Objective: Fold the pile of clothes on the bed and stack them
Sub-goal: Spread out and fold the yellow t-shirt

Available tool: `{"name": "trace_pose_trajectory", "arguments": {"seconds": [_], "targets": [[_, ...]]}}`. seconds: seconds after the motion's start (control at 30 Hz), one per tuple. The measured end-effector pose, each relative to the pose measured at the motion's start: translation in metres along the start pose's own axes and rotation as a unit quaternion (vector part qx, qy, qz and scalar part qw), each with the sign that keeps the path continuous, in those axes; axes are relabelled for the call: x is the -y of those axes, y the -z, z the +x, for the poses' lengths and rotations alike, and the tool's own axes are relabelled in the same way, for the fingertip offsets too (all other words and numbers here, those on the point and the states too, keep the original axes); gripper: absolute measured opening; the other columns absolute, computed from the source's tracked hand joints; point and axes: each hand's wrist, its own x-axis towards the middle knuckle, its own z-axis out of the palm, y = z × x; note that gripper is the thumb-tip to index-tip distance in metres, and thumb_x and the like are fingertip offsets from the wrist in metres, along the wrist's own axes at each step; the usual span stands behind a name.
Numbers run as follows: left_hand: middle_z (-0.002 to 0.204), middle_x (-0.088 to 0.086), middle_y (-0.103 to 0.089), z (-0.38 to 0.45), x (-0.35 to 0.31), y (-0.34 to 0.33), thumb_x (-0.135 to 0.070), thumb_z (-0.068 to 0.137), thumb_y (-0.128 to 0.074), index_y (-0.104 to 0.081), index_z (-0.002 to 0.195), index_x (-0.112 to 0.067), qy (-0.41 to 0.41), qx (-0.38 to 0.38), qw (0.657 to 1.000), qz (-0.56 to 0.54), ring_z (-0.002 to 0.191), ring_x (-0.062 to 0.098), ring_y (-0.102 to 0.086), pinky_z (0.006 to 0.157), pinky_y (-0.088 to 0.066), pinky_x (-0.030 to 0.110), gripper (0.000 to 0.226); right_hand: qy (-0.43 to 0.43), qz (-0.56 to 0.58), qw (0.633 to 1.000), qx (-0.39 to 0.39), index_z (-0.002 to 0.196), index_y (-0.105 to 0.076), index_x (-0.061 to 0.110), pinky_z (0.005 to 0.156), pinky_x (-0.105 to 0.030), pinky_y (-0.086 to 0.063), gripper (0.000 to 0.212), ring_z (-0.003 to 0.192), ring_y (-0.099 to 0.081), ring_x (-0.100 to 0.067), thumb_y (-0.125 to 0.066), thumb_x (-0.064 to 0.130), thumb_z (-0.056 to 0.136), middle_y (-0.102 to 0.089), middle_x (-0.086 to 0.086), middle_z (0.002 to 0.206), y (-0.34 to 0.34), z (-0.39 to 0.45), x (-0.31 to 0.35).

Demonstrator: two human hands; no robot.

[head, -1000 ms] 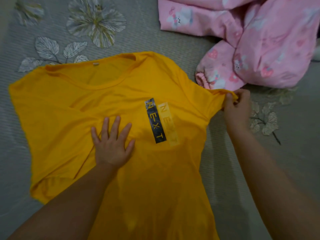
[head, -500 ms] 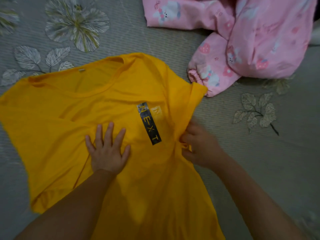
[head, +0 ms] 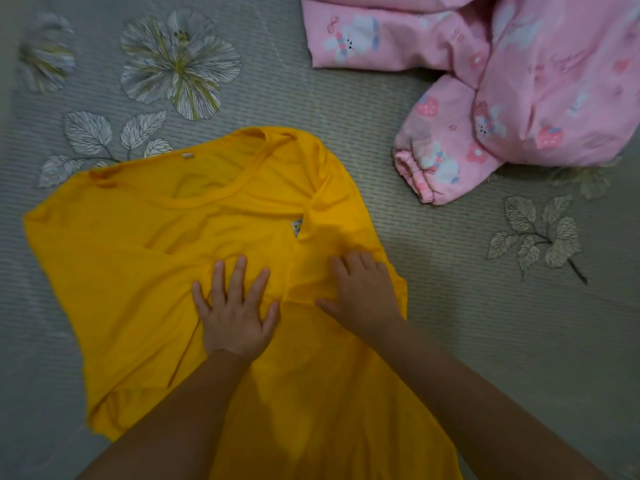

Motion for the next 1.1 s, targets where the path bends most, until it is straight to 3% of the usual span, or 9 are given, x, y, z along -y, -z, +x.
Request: {"name": "trace_pose_trajectory", "arguments": {"seconds": [0.1,0.23,0.37,0.43,0.5,0.63,0.8,0.9,1.1], "targets": [[0.124,0.021,-0.057,0.000,0.000,0.004,-0.054,0.091,-0.019,-0.057,0.118,-0.021,-0.001,0.034,0.999,-0.014,0.122,0.042,-0.040,0.086,-0.026,0.072,0.057,0.038,-0.029,0.999,-0.009,0.079,-0.066,0.009,0.048,-0.021,-0.044,0.037,0.066,-0.064,-0.024,-0.087,0.023,0.051,-0.064,-0.010,0.075,-0.011,0.004,0.001],[0.121,0.027,-0.056,-0.003,0.005,0.026,-0.056,0.093,-0.015,-0.065,0.110,-0.002,-0.042,-0.006,0.994,-0.101,0.113,0.053,-0.047,0.086,-0.026,0.072,0.075,-0.029,0.119,0.992,-0.001,0.097,-0.054,0.002,0.069,-0.032,-0.033,0.014,0.091,-0.056,-0.028,-0.046,0.012,0.094,-0.059,-0.016,0.099,-0.013,0.009,-0.006],[0.113,0.031,-0.058,0.031,0.014,0.066,-0.028,0.082,-0.042,-0.062,0.103,0.010,-0.101,-0.128,0.969,-0.184,0.108,0.051,-0.052,0.097,-0.034,0.052,0.048,-0.050,0.332,0.939,-0.069,0.090,-0.060,-0.009,0.067,-0.026,-0.030,0.012,0.081,-0.055,-0.030,-0.054,0.002,0.088,-0.062,-0.025,0.089,-0.004,0.008,0.021],[0.111,0.028,-0.060,0.065,0.006,0.090,-0.026,0.086,-0.046,-0.060,0.107,0.010,-0.091,-0.099,0.964,-0.231,0.106,0.043,-0.055,0.092,-0.033,0.035,0.044,0.012,0.304,0.952,-0.008,0.102,-0.060,-0.005,0.090,-0.030,-0.031,0.019,0.103,-0.054,-0.028,-0.054,0.006,0.089,-0.061,-0.020,0.106,-0.008,0.001,0.032],[0.115,0.022,-0.060,0.101,-0.009,0.098,-0.026,0.091,-0.052,-0.058,0.115,0.004,-0.059,-0.056,0.964,-0.255,0.108,0.033,-0.055,0.088,-0.035,0.032,0.039,0.015,0.279,0.960,-0.034,0.097,-0.062,-0.004,0.093,-0.030,-0.031,0.017,0.103,-0.059,-0.029,-0.055,0.006,0.086,-0.063,-0.020,0.102,-0.003,-0.009,0.028],[0.105,0.018,-0.064,0.143,-0.054,0.083,-0.042,0.089,-0.053,-0.063,0.093,-0.004,-0.024,0.060,0.980,-0.190,0.102,0.031,-0.057,0.078,-0.039,0.035,0.039,-0.125,0.268,0.934,-0.200,0.086,-0.064,-0.009,0.077,-0.029,-0.036,0.023,0.086,-0.063,-0.031,-0.059,0.011,0.077,-0.066,-0.025,0.085,-0.004,-0.035,-0.008],[0.099,0.027,-0.061,0.146,-0.081,0.069,-0.026,0.093,-0.051,-0.046,0.069,-0.010,-0.011,0.022,0.975,-0.220,0.096,0.037,-0.055,0.073,-0.031,0.039,0.029,-0.302,0.357,0.874,-0.134,0.123,-0.051,-0.006,0.092,-0.031,-0.035,0.045,0.112,-0.051,-0.034,-0.065,0.010,0.083,-0.056,-0.023,0.118,-0.020,-0.035,-0.049],[0.087,0.032,-0.054,0.154,-0.081,0.079,-0.015,0.095,-0.047,-0.025,0.060,-0.022,-0.044,-0.014,0.953,-0.299,0.082,0.036,-0.051,0.071,-0.027,0.039,0.042,-0.232,0.327,0.909,-0.117,0.121,-0.056,0.000,0.090,-0.031,-0.034,0.040,0.108,-0.052,-0.031,-0.064,0.009,0.084,-0.060,-0.019,0.115,-0.018,-0.019,-0.054],[0.103,0.031,-0.054,0.185,-0.083,0.092,-0.013,0.098,-0.039,-0.037,0.072,-0.018,-0.065,0.020,0.957,-0.283,0.096,0.036,-0.051,0.075,-0.028,0.036,0.026,-0.224,0.143,0.963,-0.040,0.104,-0.059,0.008,0.083,-0.031,-0.037,0.023,0.104,-0.055,-0.024,-0.041,0.017,0.093,-0.060,-0.010,0.113,-0.015,-0.006,-0.047]]}}
